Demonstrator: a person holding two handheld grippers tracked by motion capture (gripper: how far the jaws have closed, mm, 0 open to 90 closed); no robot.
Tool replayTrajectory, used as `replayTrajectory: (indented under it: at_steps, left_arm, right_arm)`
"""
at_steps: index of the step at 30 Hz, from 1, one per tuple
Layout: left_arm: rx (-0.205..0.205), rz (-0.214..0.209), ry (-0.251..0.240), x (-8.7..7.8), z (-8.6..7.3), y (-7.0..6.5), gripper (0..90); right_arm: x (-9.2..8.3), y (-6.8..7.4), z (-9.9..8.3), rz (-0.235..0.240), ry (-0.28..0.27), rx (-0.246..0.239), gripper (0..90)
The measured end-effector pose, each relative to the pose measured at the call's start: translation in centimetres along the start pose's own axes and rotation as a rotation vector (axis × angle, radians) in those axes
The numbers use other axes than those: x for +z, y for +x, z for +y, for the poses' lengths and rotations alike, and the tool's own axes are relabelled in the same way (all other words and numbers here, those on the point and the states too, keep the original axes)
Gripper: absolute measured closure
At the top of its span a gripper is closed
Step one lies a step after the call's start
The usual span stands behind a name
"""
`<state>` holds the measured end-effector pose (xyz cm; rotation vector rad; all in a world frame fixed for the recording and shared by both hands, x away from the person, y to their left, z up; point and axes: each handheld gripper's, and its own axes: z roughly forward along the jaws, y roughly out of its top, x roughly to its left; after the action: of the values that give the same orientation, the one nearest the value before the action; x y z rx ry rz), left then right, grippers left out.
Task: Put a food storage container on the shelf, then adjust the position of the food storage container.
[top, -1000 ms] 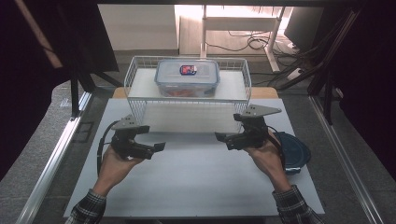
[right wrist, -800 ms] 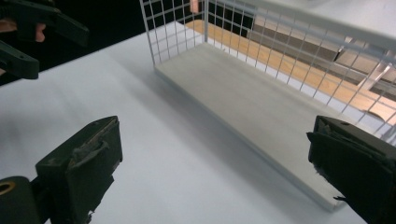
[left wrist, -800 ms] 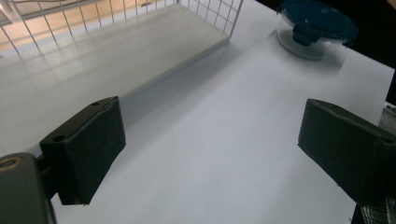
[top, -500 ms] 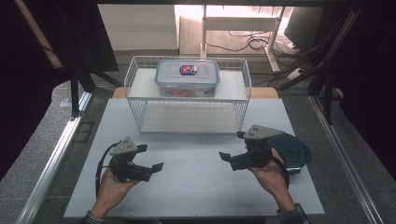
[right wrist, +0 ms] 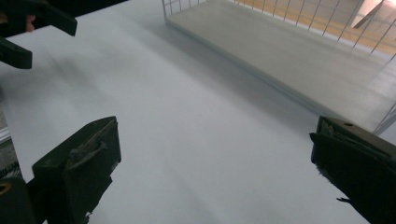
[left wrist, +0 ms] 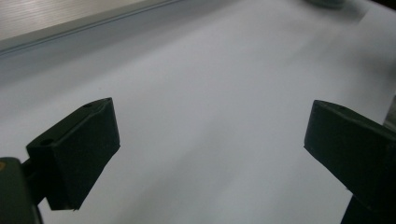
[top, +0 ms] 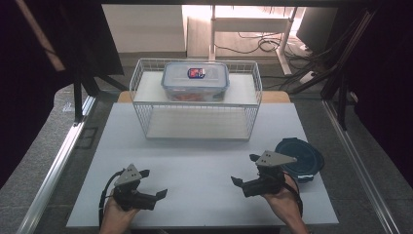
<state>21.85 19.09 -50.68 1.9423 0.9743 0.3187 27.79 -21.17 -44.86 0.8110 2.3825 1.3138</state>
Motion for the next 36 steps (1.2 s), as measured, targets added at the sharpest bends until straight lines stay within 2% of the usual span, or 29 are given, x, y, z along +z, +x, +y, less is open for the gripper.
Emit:
replayTrajectory:
  at_steps: [4, 7, 11, 14, 19, 22, 24, 28, 29, 30, 36]
  left_arm:
    - [0.015, 0.010, 0.018, 0.1, -0.7, -0.3, 2.9]
    - [-0.004, -0.008, 0.029, 0.3, -1.3, 0.0, 3.3]
    - [-0.030, -0.003, 0.016, 0.1, -1.7, 0.8, 3.3]
    - [-0.026, 0.012, 0.003, -0.1, -1.7, 1.0, 3.0]
    - [-0.013, 0.008, 0.019, 0.2, -1.8, 0.8, 3.0]
    - [-0.005, 0.004, 0.033, 0.4, -1.8, 0.8, 3.1]
    - [-0.008, 0.000, 0.035, 0.4, -1.8, 0.8, 3.3]
    - [-0.017, -0.005, 0.029, 0.4, -1.9, 1.0, 3.3]
    - [-0.017, -0.005, 0.029, 0.4, -1.9, 1.0, 3.4]
    - [-0.021, -0.009, 0.027, 0.4, -1.9, 1.0, 3.5]
    - [-0.026, -0.013, 0.030, 0.5, -1.9, 1.1, 3.5]
  right_arm:
    - [0.4, 0.6, -1.6, 0.003, 0.036, -0.005, 1.4]
    - [0.9, 0.8, -2.8, -0.003, 0.074, -0.005, 1.3]
    - [1.3, 0.6, -3.8, -0.005, 0.109, 0.011, 1.4]
    - [1.1, 0.3, -3.7, -0.012, 0.098, 0.032, 1.3]
    - [0.6, 0.0, -3.4, -0.027, 0.077, 0.073, 0.0]
    - [0.2, -0.2, -3.0, -0.022, 0.087, 0.100, 0.0]
    - [-0.3, -0.4, -2.7, -0.042, 0.094, 0.100, 0.4]
    - [-1.4, -1.2, -2.1, -0.091, 0.084, 0.121, 11.9]
    - [-1.4, -1.2, -2.1, -0.091, 0.084, 0.121, 11.9]
    - [-2.0, -1.8, -2.1, -0.117, 0.072, 0.143, 21.5]
    - [-3.8, -4.4, -2.1, -0.162, 0.059, 0.174, 41.9]
